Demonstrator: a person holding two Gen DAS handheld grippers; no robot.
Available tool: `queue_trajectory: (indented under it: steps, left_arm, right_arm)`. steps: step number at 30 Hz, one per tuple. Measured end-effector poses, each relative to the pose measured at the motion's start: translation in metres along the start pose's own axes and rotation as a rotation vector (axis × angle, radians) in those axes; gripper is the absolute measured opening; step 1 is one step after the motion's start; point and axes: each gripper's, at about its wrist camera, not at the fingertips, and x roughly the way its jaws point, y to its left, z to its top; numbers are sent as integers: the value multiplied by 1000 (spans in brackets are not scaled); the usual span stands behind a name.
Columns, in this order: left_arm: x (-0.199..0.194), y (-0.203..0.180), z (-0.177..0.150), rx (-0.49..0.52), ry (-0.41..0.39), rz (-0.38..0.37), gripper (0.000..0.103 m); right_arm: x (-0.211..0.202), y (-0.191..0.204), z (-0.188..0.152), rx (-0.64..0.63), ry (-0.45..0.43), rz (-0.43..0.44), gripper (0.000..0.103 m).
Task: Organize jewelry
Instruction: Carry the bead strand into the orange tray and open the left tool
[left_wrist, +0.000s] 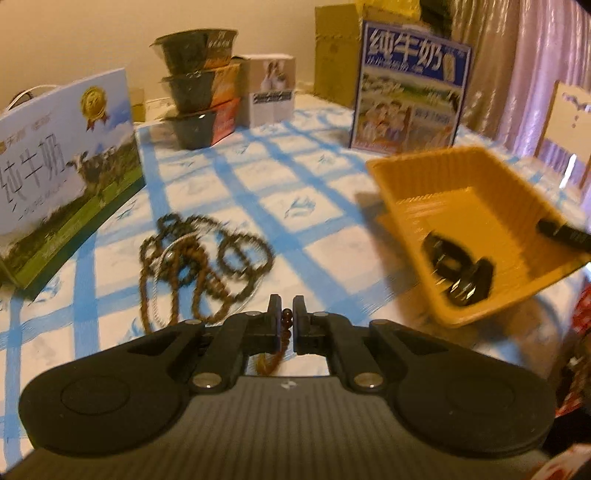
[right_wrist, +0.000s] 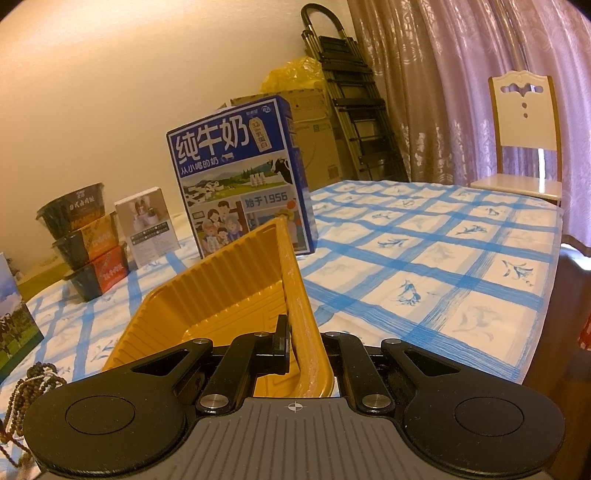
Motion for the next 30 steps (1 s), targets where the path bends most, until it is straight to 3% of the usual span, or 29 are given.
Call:
queue_trajectory:
  steps: [8,12,19,30]
  left_arm:
    - [-20,-14,29,-39,-35,-109,5]
    - [-22,-36,41,-20,-58,-157,5]
    - [-13,-80,62,-12,-74,-307,5]
    - [41,-137,58,-66,50,-428,5]
  right_arm:
    - [0,3,1,5,2,5,7]
    - [0,4,1,3,2,7,7]
    - [-2,10,3,-7,-4,9,7]
    - [-2,11,4,-2,-1,12,7]
